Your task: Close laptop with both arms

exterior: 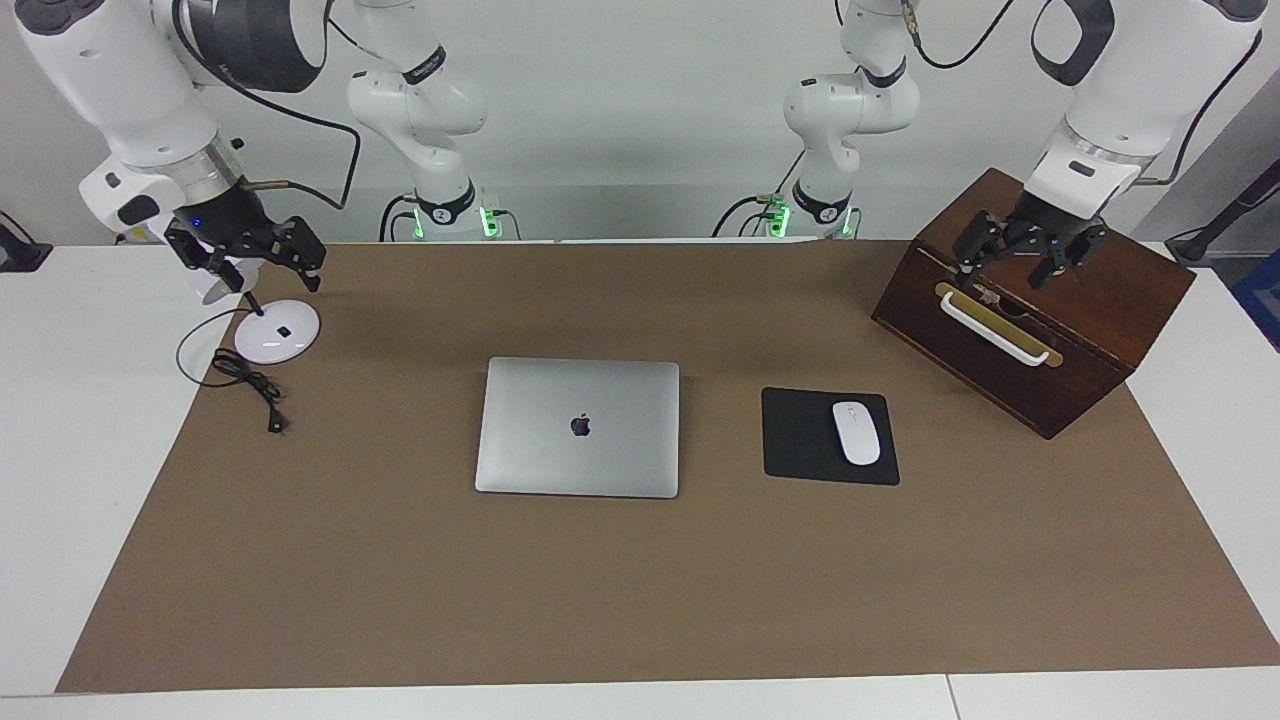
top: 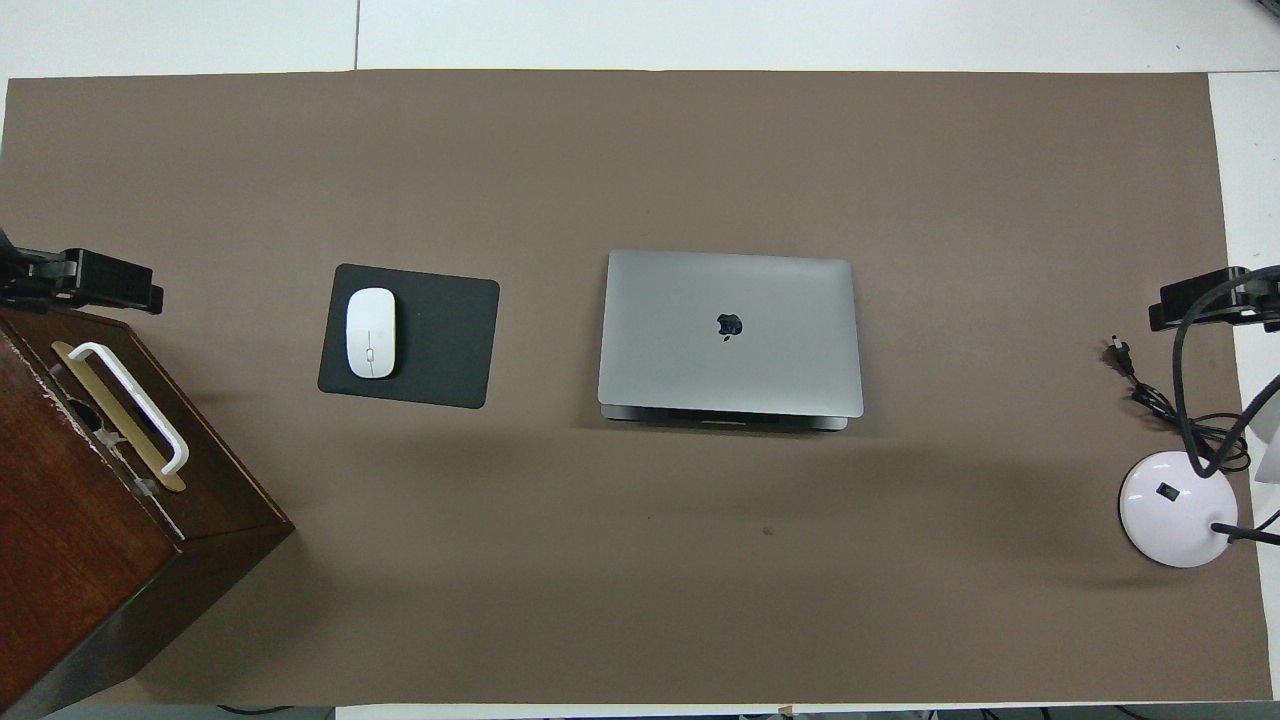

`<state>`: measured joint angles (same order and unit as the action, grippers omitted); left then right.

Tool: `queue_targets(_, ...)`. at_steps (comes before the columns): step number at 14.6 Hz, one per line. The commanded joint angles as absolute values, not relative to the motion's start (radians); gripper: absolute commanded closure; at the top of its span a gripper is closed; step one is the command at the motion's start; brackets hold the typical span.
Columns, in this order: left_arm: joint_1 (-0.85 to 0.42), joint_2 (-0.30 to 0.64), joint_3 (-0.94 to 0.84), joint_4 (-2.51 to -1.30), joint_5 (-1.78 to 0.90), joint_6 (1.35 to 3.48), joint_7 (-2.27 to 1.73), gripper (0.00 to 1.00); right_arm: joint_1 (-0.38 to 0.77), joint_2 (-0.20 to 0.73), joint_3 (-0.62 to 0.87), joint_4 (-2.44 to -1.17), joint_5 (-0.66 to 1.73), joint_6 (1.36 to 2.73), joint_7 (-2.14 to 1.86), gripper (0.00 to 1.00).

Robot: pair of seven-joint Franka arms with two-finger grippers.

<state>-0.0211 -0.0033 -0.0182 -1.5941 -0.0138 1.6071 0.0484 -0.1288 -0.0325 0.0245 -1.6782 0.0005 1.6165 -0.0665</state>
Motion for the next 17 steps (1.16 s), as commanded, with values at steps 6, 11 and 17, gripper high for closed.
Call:
queue_targets(6, -0.038, -0.025, -0.026, -1.614, 0.017, 1.588, 0.038, 0.00, -0.130, -0.064, 0.026, -1.726, 0.006, 1.643, -0.052, 0.00)
queue_targets(11, -0.035, -0.025, -0.026, -1.614, 0.014, 1.594, 0.041, 0.00, -0.129, -0.064, 0.026, -1.730, 0.006, 1.655, -0.052, 0.00)
queue_targets(17, -0.028, -0.028, -0.026, -1.618, 0.012, 1.597, 0.043, 0.00, -0.129, -0.066, 0.026, -1.732, 0.006, 1.655, -0.052, 0.00)
